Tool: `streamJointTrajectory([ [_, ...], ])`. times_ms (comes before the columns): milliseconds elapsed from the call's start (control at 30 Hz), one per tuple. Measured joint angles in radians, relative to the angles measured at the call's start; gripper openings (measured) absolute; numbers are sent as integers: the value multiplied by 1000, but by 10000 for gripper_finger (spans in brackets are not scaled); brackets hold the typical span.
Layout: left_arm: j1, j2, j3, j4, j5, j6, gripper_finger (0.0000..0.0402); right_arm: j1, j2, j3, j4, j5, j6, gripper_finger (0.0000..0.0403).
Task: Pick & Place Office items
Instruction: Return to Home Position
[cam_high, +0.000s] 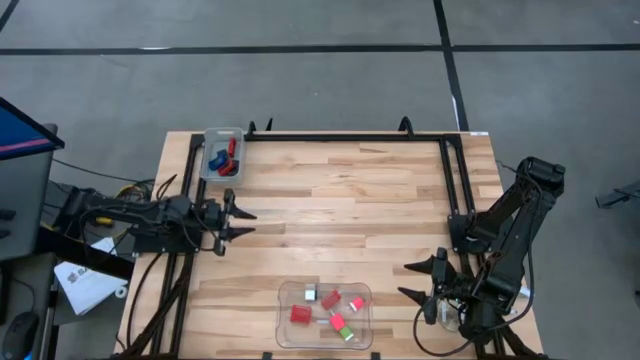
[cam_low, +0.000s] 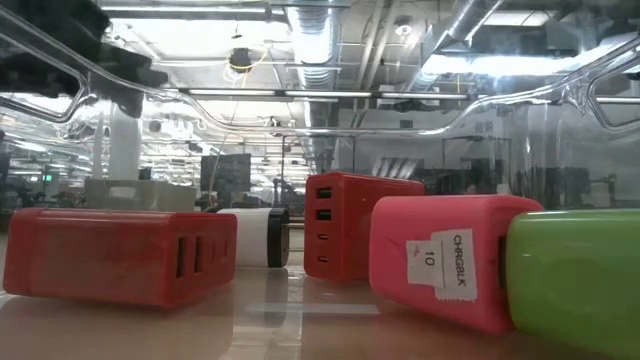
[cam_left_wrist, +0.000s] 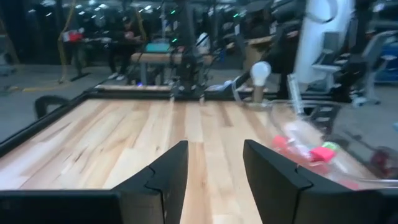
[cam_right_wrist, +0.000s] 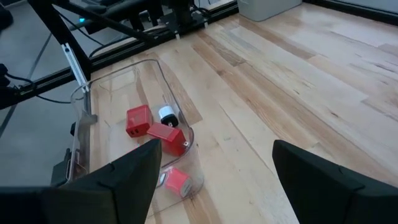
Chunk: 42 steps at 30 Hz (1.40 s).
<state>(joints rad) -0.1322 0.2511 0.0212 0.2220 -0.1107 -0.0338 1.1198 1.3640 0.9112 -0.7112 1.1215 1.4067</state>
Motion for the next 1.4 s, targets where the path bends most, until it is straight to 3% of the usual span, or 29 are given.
streamJointTrajectory([
  [267,2,-252,-14,-194,71,5,152,0,49,0,-12,53,-21,299],
  [633,21,-200,-14,-197,38,55,152,39,294,0,-171,28,411,299],
  [733,21,-156,-14,-197,43,5,152,53,354,0,-161,28,499,299],
  [800,21,-125,-14,-200,99,-89,152,56,378,0,-127,28,500,299],
  [900,17,-69,-14,-187,219,-213,152,34,393,0,-20,29,395,299],
  [1033,7,3,-14,-165,283,-240,152,-28,385,0,202,28,62,299],
  [1133,12,44,-14,-129,203,-104,152,-86,376,0,291,4,-148,299],
  [1200,22,61,-14,-121,89,-18,152,-122,365,0,297,-20,-218,299],
  [1300,47,57,-14,-121,-110,-34,152,-152,344,0,280,-20,-256,299],
  [1400,63,36,-14,-127,-125,-52,152,-149,325,0,282,-12,-276,299],
])
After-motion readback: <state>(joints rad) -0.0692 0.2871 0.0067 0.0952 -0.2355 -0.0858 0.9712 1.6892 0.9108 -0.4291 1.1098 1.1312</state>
